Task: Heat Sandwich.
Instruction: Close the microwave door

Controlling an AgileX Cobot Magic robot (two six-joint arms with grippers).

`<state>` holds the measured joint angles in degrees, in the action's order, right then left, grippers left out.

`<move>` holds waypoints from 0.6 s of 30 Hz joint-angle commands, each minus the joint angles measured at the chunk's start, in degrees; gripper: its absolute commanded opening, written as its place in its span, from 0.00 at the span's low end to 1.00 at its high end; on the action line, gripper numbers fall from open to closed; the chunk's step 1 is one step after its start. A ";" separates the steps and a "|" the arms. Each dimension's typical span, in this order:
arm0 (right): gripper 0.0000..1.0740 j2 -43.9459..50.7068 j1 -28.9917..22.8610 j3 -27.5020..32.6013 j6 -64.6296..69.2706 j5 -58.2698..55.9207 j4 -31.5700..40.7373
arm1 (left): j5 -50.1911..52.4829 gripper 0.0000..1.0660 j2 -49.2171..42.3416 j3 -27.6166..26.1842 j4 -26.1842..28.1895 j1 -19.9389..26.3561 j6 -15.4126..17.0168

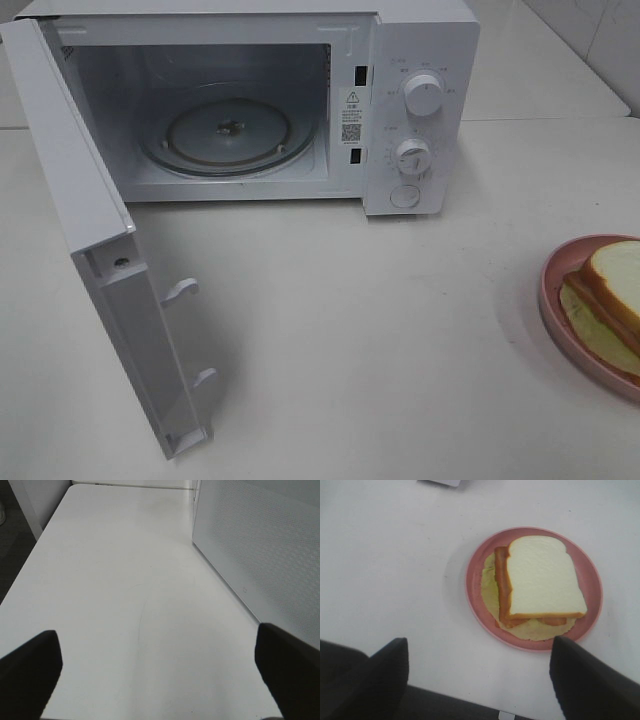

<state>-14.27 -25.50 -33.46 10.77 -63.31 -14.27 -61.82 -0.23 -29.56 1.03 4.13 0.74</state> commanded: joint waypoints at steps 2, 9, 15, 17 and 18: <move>0.71 4.58 5.96 2.06 -0.46 2.81 0.57 | 0.52 0.94 -0.52 0.06 -0.06 0.06 0.00; 0.71 10.03 14.55 4.81 -2.18 6.07 5.04 | 0.52 0.94 -0.52 0.06 -0.06 0.06 0.00; 0.70 13.81 19.37 4.87 -3.50 6.13 5.33 | 0.52 0.94 -0.52 0.06 -0.06 0.06 0.00; 0.70 15.53 20.74 4.87 -3.55 6.13 5.33 | 0.52 0.94 -0.52 0.06 -0.06 0.06 0.00; 0.70 16.16 21.43 4.93 -3.67 6.19 5.33 | 0.52 0.94 -0.52 0.06 -0.06 0.06 0.00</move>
<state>0.06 -5.21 -28.71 7.85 -57.81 -9.05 -61.82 -0.23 -29.56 1.03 4.13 0.74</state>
